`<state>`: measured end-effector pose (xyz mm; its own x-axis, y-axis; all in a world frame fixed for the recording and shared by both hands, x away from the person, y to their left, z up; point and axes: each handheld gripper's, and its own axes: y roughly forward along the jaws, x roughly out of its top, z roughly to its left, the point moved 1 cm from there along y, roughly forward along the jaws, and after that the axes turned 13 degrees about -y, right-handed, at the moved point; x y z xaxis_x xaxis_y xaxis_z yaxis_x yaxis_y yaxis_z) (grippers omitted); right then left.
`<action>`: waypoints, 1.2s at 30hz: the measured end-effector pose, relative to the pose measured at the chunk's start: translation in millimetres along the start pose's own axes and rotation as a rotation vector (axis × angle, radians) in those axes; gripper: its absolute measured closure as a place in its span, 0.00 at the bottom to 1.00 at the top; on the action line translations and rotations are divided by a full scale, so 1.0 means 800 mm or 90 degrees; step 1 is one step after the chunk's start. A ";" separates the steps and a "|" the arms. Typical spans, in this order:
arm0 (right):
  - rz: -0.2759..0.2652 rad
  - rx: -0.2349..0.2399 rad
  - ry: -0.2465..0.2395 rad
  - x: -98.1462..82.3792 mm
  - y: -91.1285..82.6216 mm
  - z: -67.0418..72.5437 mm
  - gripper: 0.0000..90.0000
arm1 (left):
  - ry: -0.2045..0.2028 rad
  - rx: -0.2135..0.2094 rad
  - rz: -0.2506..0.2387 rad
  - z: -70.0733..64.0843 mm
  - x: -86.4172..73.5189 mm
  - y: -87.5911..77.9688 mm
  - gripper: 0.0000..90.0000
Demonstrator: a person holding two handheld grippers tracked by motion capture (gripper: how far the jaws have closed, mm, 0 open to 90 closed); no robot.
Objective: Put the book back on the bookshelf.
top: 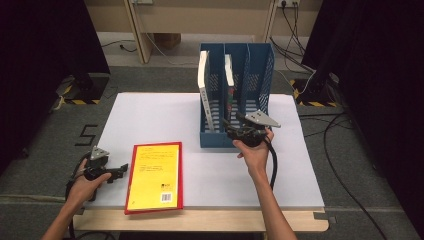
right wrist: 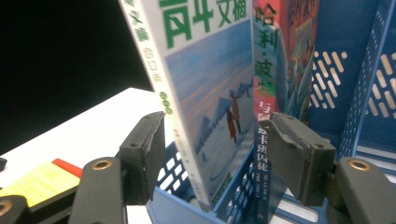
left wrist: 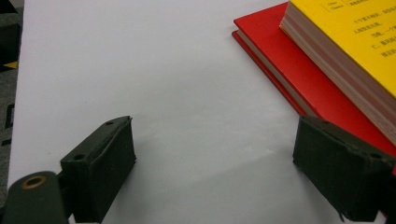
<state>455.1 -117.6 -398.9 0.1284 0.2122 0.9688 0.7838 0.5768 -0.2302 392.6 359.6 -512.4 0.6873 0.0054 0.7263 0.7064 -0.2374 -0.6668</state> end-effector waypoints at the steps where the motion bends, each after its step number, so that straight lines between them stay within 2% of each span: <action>1: -0.002 0.010 0.004 0.000 -0.002 0.006 0.43 | 0.000 0.000 0.000 0.000 0.000 0.000 0.13; 5: 0.011 0.030 -0.014 -0.004 -0.006 0.023 0.42 | -0.001 -0.003 0.001 0.000 0.000 0.000 0.13; 7: 0.020 0.049 -0.012 -0.009 -0.007 0.031 0.42 | -0.002 -0.004 0.001 0.000 0.000 0.000 0.13; 15: 0.046 0.075 -0.007 -0.027 -0.013 0.052 0.41 | 0.000 -0.003 0.001 0.000 0.000 0.000 0.14; 28: 0.070 0.091 0.003 -0.049 -0.018 0.063 0.40 | 0.000 -0.005 0.001 0.001 0.000 -0.001 0.14; 36: 0.077 0.112 0.010 -0.057 -0.017 0.071 0.38 | 0.000 -0.004 0.001 0.001 0.001 -0.002 0.16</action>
<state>404.6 -90.3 -445.1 0.2250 0.2770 0.9341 0.6444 0.6768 -0.3559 391.6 360.8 -510.9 0.6886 0.0055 0.7251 0.7043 -0.2430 -0.6670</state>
